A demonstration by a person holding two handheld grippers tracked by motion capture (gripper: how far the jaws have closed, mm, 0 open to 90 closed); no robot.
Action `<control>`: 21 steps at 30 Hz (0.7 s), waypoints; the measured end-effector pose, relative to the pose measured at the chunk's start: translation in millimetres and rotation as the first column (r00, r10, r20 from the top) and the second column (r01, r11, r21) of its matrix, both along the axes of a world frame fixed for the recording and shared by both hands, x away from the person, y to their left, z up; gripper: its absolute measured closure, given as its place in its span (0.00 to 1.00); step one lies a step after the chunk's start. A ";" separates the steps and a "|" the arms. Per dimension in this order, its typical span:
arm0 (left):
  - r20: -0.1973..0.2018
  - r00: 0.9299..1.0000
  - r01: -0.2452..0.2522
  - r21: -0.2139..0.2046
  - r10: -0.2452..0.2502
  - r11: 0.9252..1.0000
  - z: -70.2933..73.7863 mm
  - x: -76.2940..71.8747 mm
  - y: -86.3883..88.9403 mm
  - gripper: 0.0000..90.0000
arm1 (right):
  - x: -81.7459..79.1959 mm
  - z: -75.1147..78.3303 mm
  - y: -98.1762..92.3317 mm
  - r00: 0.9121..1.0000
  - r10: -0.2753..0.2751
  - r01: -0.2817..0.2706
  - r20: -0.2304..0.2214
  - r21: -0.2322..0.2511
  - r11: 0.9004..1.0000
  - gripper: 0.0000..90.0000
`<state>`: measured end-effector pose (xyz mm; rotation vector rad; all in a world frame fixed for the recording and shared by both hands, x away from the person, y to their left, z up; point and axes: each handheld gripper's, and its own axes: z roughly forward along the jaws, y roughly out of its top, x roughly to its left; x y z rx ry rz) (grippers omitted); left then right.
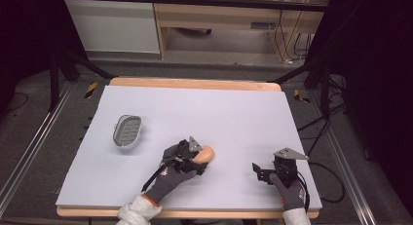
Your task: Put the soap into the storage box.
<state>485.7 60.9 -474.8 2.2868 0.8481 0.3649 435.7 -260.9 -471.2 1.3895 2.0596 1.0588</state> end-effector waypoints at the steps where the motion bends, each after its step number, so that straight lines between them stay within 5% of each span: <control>1: 0.003 1.000 0.000 -0.010 0.000 1.000 0.5 1.3 -1.0 0.31 | 0.0 0.0 0.0 1.000 0.000 0.000 -0.001 0.000 1.000 0.05; 21: -0.015 1.000 -0.006 0.021 0.006 1.000 1.5 9.5 -14.3 0.35 | 0.5 -0.3 -0.1 1.000 -0.001 0.001 -0.010 0.001 1.000 0.05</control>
